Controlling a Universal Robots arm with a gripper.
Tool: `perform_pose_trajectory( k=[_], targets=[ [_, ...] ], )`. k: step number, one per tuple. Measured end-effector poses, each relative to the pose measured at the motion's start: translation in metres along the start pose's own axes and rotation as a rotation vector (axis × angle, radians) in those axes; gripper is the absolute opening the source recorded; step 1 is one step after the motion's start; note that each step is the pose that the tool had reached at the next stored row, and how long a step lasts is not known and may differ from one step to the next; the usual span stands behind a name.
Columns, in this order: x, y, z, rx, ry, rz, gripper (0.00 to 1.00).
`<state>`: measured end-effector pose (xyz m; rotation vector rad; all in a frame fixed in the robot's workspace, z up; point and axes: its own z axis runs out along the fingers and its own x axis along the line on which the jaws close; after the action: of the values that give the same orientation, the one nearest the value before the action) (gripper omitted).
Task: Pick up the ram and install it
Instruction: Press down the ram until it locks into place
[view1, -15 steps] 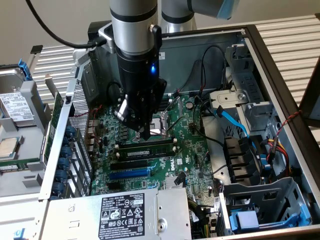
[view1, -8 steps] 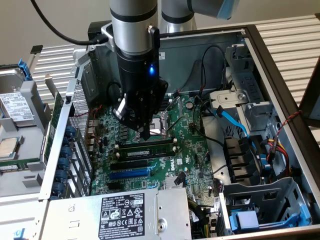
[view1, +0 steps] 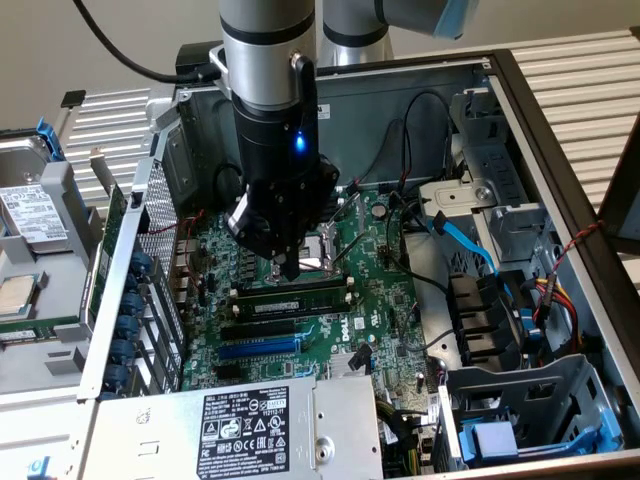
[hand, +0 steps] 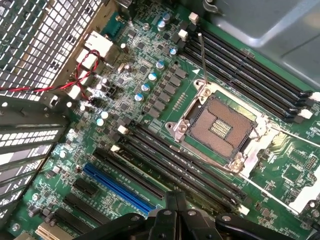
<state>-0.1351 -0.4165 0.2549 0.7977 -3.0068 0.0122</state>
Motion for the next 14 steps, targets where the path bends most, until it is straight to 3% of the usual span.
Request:
perform_pose_trajectory(
  k=[14],
  targets=[
    [0.0, 0.0, 0.0002, -0.0044, 0.0006, 0.181, 0.11]
  ],
)
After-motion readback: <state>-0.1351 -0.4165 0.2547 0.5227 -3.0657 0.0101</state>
